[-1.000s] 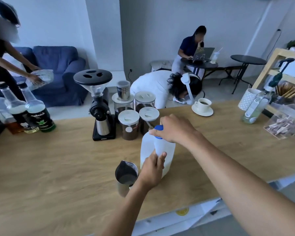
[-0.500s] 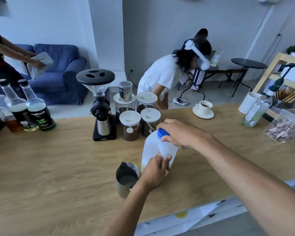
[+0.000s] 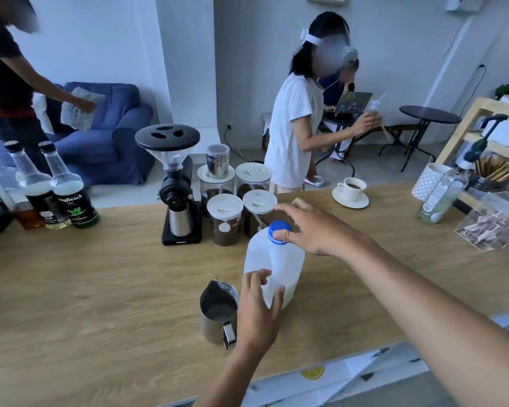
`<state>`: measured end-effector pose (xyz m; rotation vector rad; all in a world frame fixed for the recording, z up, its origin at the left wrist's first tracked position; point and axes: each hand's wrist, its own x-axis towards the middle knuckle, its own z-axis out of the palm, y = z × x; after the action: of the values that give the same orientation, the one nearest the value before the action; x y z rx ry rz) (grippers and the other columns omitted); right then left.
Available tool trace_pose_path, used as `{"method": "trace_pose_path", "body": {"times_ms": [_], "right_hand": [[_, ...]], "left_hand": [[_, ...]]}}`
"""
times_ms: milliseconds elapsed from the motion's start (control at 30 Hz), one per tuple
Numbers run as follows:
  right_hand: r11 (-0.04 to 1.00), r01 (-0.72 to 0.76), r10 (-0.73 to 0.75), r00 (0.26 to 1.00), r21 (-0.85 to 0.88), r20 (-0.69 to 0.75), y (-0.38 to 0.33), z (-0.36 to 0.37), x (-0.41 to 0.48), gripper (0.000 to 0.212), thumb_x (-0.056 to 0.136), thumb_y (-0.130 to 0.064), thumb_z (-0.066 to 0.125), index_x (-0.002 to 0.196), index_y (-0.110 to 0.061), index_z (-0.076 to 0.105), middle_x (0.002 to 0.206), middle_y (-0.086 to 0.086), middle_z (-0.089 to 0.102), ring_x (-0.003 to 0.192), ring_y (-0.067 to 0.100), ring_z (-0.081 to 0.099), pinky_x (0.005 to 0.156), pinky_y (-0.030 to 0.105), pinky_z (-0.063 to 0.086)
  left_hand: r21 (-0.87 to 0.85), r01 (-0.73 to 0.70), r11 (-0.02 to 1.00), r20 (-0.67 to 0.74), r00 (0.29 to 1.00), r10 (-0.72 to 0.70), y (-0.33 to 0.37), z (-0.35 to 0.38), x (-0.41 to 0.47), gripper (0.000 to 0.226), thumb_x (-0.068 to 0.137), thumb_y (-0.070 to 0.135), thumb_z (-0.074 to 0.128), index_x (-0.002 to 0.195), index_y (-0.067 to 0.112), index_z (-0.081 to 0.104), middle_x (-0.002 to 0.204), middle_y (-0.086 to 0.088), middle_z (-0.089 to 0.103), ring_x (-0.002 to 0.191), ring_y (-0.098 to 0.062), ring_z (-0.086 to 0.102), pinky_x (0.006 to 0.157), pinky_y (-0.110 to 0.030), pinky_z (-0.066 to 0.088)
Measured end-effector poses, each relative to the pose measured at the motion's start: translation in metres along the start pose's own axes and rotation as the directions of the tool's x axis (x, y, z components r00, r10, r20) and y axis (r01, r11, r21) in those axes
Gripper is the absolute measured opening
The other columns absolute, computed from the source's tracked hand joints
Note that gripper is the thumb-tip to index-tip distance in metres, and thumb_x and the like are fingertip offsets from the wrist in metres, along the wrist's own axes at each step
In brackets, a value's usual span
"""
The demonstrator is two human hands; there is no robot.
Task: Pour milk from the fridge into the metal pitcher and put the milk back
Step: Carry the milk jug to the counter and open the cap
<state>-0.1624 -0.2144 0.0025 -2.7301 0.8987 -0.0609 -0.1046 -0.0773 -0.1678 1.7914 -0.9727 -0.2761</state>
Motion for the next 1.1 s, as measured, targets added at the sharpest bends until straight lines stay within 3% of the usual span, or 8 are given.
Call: {"method": "trace_pose_path", "body": {"times_ms": [133,267,367,533,633,733,867,1100], "right_hand": [[0.999,0.014,-0.014,1.0,0.03,0.024,-0.001,0.001,0.002,0.039,0.089,-0.046,0.058,0.122,-0.027,0.055,0.102,-0.013,0.042,0.095,0.015,0.053,0.084,0.039,0.048],[0.996,0.021,-0.025,0.998,0.086,0.051,-0.004,-0.001,0.006,0.037,0.085,-0.031,0.06,0.121,-0.028,0.056,0.106,-0.012,0.044,0.091,0.014,0.053,0.081,0.033,0.048],[0.995,0.01,-0.02,0.995,0.104,0.095,-0.005,-0.001,0.007,0.036,0.081,-0.026,0.061,0.117,-0.029,0.054,0.107,-0.013,0.044,0.092,0.016,0.053,0.082,0.034,0.049],[0.998,-0.031,0.029,0.998,0.049,0.055,-0.002,0.0,0.012,0.042,0.085,-0.054,0.059,0.117,-0.027,0.051,0.108,-0.012,0.043,0.097,0.014,0.053,0.077,0.033,0.045],[0.999,-0.031,0.032,0.999,-0.026,0.016,-0.001,0.0,0.013,0.043,0.083,-0.057,0.06,0.108,-0.023,0.055,0.099,-0.011,0.046,0.092,0.015,0.055,0.071,0.032,0.044],[1.0,0.013,-0.013,0.998,-0.002,0.059,0.001,-0.002,0.014,0.033,0.084,-0.045,0.064,0.109,-0.025,0.057,0.099,-0.01,0.044,0.09,0.017,0.056,0.079,0.038,0.05],[0.998,0.059,-0.06,0.991,0.013,0.117,0.001,-0.006,0.012,0.037,0.082,-0.025,0.062,0.118,-0.036,0.055,0.107,-0.011,0.043,0.087,0.016,0.055,0.075,0.035,0.049],[0.992,0.076,-0.081,0.996,0.104,0.048,0.004,-0.001,0.011,0.033,0.086,-0.038,0.066,0.118,-0.035,0.059,0.109,-0.01,0.047,0.089,0.011,0.051,0.071,0.026,0.04]], "left_hand": [[0.071,0.048,0.996,-0.064,0.997,-0.043,-0.006,0.003,-0.003,0.031,0.09,0.037,0.062,0.118,0.026,0.055,0.118,0.011,0.045,0.106,-0.003,0.049,0.074,-0.014,0.038],[0.158,0.029,0.987,-0.093,0.996,-0.014,-0.012,0.009,-0.003,0.027,0.088,0.037,0.065,0.111,0.022,0.068,0.125,0.002,0.049,0.117,-0.016,0.047,0.081,-0.026,0.043],[0.132,0.049,0.99,-0.094,0.995,-0.036,-0.013,0.01,-0.004,0.027,0.089,0.04,0.064,0.11,0.025,0.069,0.136,0.002,0.041,0.124,-0.016,0.043,0.082,-0.023,0.04],[0.085,0.037,0.996,-0.049,0.998,-0.033,-0.016,0.008,-0.003,0.026,0.09,0.044,0.06,0.107,0.026,0.068,0.157,0.0,0.02,0.14,-0.014,0.03,0.083,-0.022,0.035],[0.109,0.046,0.993,-0.009,0.999,-0.045,-0.015,0.006,-0.002,0.027,0.091,0.049,0.055,0.105,0.028,0.066,0.16,0.002,0.016,0.136,-0.018,0.036,0.08,-0.024,0.038],[0.132,0.06,0.989,0.015,0.998,-0.062,-0.013,0.004,-0.002,0.027,0.092,0.051,0.053,0.103,0.029,0.064,0.161,0.005,0.012,0.127,-0.02,0.047,0.075,-0.026,0.04],[0.156,0.073,0.985,0.044,0.996,-0.081,-0.011,0.002,-0.002,0.028,0.092,0.051,0.051,0.103,0.029,0.063,0.162,0.007,0.008,0.111,-0.02,0.058,0.072,-0.026,0.04],[0.188,0.068,0.98,0.039,0.996,-0.077,-0.013,0.005,-0.001,0.029,0.093,0.052,0.048,0.106,0.029,0.061,0.162,0.008,0.006,0.108,-0.022,0.059,0.069,-0.027,0.042]]}}
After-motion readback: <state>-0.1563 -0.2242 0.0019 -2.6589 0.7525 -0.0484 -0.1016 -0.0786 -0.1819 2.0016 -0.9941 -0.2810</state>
